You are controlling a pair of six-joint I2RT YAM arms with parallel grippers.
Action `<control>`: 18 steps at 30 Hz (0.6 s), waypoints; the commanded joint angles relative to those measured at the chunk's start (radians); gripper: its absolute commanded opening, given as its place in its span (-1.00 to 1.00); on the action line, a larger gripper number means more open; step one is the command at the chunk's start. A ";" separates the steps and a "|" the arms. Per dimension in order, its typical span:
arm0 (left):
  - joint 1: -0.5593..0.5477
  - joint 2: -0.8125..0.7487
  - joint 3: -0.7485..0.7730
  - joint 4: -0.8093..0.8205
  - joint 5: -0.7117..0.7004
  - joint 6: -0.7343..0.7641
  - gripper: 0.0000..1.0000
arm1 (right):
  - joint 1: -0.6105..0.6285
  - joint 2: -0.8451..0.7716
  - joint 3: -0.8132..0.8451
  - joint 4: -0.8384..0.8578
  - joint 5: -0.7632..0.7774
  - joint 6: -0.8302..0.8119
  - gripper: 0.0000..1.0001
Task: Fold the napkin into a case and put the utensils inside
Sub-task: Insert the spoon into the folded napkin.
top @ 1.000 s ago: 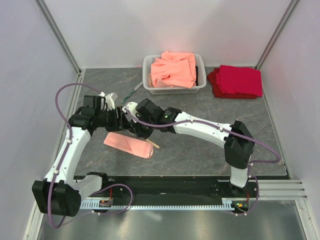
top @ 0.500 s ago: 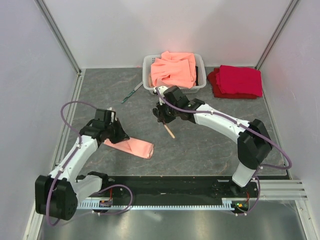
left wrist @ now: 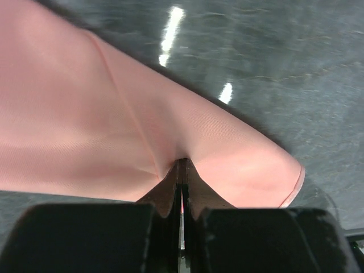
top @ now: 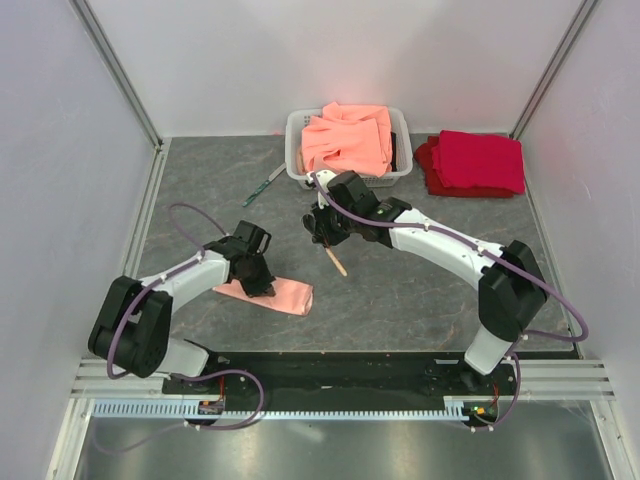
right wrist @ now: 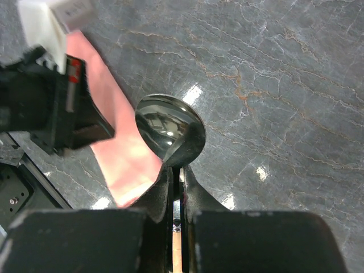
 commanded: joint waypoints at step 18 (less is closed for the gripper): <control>-0.352 0.084 0.066 0.282 0.043 0.101 -0.96 | -0.079 -0.033 0.000 0.069 0.082 0.065 -1.00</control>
